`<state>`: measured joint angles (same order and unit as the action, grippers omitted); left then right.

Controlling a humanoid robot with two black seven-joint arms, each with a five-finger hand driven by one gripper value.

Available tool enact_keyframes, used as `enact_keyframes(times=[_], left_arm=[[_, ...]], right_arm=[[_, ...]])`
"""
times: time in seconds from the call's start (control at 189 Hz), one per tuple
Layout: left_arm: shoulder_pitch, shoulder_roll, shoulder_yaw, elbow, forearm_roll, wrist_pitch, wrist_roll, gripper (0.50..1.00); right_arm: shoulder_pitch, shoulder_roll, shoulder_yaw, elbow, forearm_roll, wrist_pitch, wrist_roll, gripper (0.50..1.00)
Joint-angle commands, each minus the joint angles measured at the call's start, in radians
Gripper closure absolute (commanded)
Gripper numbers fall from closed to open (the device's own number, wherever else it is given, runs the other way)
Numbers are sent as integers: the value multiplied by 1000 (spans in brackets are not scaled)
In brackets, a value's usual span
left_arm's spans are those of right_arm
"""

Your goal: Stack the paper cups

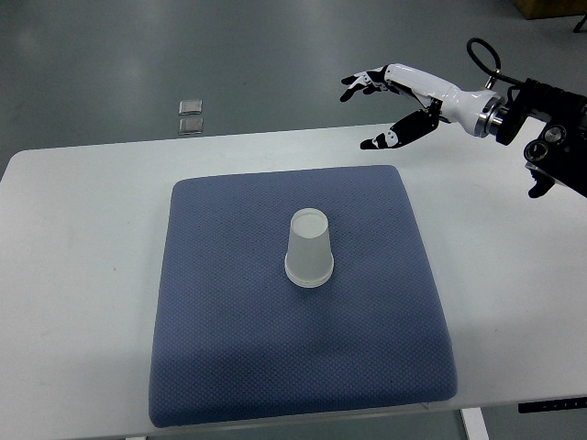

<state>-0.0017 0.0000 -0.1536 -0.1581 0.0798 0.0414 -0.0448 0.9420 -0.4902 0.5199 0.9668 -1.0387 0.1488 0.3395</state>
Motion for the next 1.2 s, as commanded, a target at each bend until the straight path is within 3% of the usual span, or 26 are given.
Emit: enact_keyframes(times=[0.0,0.275,0.539,1.193], left_arm=[[0,0,0,0,0,0,0,500],[0,0,-1,0,0,0,0,500],[0,0,0,0,0,0,0,500],[0,0,0,0,0,0,0,500]], right_arm=[[-34,36,3,-72,141,-75,-20,599],[-91,99,20,-163,488,-141,-63,599],[-146,176,123,-178,621,-248,-111,599],[-242,277,344,-178,729,-256,-103,581]])
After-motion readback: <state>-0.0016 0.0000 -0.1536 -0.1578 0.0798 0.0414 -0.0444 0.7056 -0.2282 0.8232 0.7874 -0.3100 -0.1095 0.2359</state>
